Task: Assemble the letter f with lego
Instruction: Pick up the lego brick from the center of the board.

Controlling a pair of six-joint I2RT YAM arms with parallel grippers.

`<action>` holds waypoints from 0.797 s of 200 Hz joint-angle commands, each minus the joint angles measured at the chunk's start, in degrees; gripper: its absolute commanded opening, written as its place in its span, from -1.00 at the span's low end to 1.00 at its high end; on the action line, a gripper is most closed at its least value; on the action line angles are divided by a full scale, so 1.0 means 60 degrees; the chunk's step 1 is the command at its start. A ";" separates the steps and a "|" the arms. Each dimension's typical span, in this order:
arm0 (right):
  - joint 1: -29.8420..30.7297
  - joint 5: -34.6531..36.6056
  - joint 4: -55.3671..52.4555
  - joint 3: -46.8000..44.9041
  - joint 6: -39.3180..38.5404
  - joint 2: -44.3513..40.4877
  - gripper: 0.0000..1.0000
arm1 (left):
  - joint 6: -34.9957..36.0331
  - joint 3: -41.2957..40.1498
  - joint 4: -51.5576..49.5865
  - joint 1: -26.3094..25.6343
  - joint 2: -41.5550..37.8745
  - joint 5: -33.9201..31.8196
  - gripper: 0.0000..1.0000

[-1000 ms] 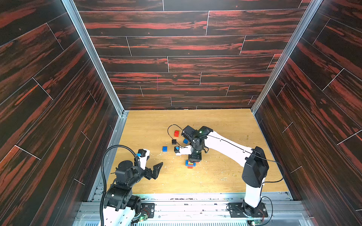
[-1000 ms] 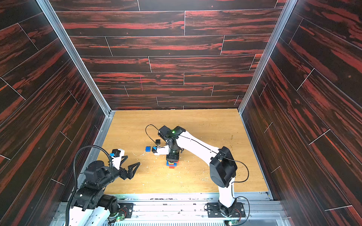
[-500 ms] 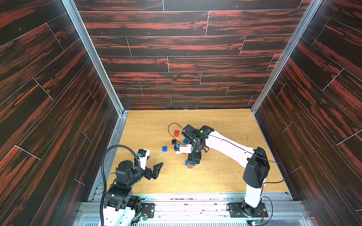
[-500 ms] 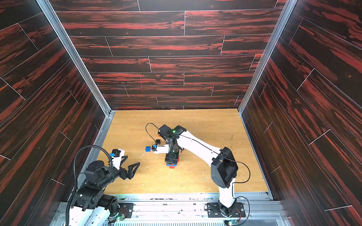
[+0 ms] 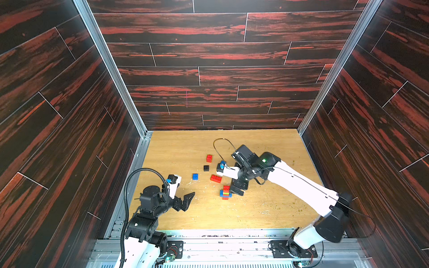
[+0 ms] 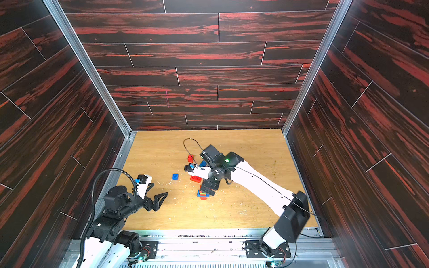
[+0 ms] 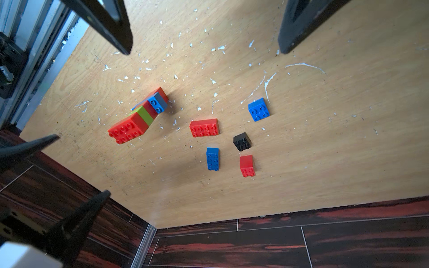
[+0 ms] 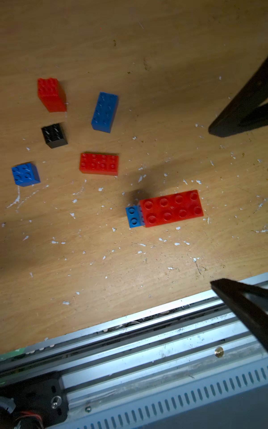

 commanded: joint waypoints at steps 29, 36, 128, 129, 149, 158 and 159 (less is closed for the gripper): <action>-0.0086 -0.0864 0.1137 -0.1955 0.1247 -0.2020 0.97 | 0.0778 0.0532 0.1407 -0.0135 0.1523 0.0557 1.00; -0.0088 -0.0938 0.1260 -0.2193 0.1474 -0.2297 0.97 | 0.0808 0.0532 0.1603 -0.0225 0.1720 0.0520 1.00; -0.0088 -0.0706 0.1226 -0.3780 0.3270 -0.5016 0.97 | 0.2867 0.0593 0.3177 -0.2664 0.4816 0.0040 1.00; -0.0080 -0.0706 0.1217 -0.3786 0.3288 -0.5041 0.97 | 0.2893 0.0584 0.3215 -0.2679 0.4845 0.0020 1.00; -0.0075 -0.0881 0.1038 -0.3917 0.3614 -0.5624 0.97 | 0.3261 0.0468 0.3983 -0.3292 0.5401 -0.0334 1.00; -0.0075 -0.0987 0.1031 -0.4032 0.3796 -0.5912 0.97 | 0.3382 0.0473 0.4306 -0.3473 0.5678 -0.0415 1.00; -0.0074 -0.0993 0.1025 -0.4037 0.3815 -0.5943 0.97 | 0.3385 0.0481 0.4336 -0.3487 0.5694 -0.0420 1.00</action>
